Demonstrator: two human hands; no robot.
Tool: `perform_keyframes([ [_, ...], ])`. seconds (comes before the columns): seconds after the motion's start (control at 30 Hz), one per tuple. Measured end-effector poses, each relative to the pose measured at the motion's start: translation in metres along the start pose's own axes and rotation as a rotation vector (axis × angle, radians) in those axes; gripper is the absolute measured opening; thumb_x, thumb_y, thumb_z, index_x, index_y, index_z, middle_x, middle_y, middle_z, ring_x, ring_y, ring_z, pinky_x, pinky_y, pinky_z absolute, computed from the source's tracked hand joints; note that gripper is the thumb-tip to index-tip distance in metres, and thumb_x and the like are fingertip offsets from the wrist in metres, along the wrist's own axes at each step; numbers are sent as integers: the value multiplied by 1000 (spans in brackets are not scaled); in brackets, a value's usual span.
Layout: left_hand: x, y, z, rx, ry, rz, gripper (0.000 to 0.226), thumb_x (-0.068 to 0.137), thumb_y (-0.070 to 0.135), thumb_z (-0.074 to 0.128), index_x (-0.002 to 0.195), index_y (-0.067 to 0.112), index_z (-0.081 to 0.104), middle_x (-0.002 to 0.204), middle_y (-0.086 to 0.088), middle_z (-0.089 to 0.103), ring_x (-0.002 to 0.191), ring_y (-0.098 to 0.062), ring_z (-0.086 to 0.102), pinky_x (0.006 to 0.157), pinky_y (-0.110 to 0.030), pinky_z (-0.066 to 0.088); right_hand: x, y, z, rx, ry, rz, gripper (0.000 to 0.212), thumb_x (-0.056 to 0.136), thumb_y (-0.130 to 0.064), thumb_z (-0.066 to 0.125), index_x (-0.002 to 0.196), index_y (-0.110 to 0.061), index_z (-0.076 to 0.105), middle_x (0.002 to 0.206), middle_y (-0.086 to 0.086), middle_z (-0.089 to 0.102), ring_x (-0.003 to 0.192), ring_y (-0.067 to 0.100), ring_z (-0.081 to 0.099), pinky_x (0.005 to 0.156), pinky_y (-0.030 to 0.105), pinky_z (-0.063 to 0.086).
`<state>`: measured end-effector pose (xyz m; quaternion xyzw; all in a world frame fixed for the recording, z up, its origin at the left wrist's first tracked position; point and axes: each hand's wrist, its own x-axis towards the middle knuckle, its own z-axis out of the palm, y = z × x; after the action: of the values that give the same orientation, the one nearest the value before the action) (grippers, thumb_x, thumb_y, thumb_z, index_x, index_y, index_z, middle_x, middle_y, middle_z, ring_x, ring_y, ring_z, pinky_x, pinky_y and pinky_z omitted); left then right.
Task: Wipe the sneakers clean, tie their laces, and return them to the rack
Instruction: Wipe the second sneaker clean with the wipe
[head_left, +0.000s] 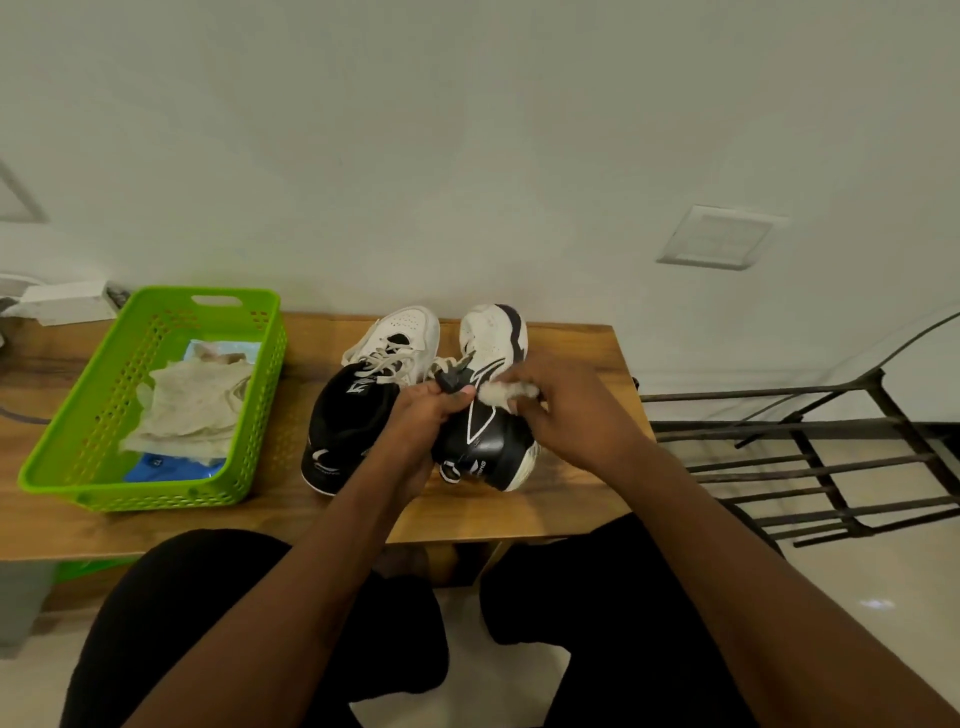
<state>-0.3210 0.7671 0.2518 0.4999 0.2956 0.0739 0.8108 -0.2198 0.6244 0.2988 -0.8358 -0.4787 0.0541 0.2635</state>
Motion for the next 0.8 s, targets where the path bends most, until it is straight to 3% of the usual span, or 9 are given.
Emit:
perform_keyframes([
  [0.07,0,-6,0,45,57,-5,21,95,7,60,113,1,69,95,-12,77,83,-24,74,71,-32,57,-1,0,7,-91,-104,-78,28,81,-7,65,107,-15,74,98,3,71,90,17,62,79,33,51],
  [0.13,3,-9,-2,76,106,5,18,97,8,58,110,6,70,94,-10,77,80,-22,74,70,-32,58,0,-2,9,-109,-164,-135,30,82,-10,69,111,-14,72,105,2,68,95,13,59,82,28,48],
  [0.2,5,-11,-2,117,134,21,19,100,13,55,112,11,69,100,-9,76,88,-23,74,79,-37,59,1,0,5,-87,-202,-145,32,84,-14,70,116,-13,70,116,2,60,102,11,53,83,23,44],
  [0.27,5,-13,1,172,161,25,23,101,18,53,119,11,65,108,-10,74,98,-26,72,89,-42,58,5,0,3,-115,-205,-175,26,85,-12,69,111,-10,73,111,7,64,97,19,60,76,24,44],
  [0.4,4,-14,3,185,209,21,19,103,21,50,114,12,62,102,-7,72,90,-20,70,73,-31,55,3,-6,11,-207,-142,-241,20,85,-5,63,101,-6,75,90,12,72,80,29,66,68,38,53],
  [0.57,8,-3,-2,127,255,-23,23,104,25,49,114,8,60,101,-10,72,84,-21,71,64,-30,56,-4,0,0,-124,49,-103,19,88,-9,64,105,-7,72,98,9,71,88,24,62,74,26,43],
  [0.67,7,-2,-3,162,263,-34,25,103,26,50,113,5,60,105,-13,73,92,-26,72,82,-41,60,-23,-17,12,-131,-164,-276,25,88,-8,62,112,-10,70,99,6,64,88,17,58,72,27,47],
  [0.73,8,-1,-5,166,267,-49,27,103,26,50,115,4,59,105,-14,73,93,-28,72,84,-43,59,-33,-24,18,-144,-253,-351,26,87,-7,62,112,-9,69,99,7,61,88,18,57,70,31,52],
  [0.8,8,1,-6,175,263,-62,29,104,28,48,117,4,59,105,-14,73,93,-27,72,79,-40,60,-31,-23,19,-149,-235,-374,25,86,-7,62,110,-9,69,97,7,60,87,19,56,69,32,51],
])
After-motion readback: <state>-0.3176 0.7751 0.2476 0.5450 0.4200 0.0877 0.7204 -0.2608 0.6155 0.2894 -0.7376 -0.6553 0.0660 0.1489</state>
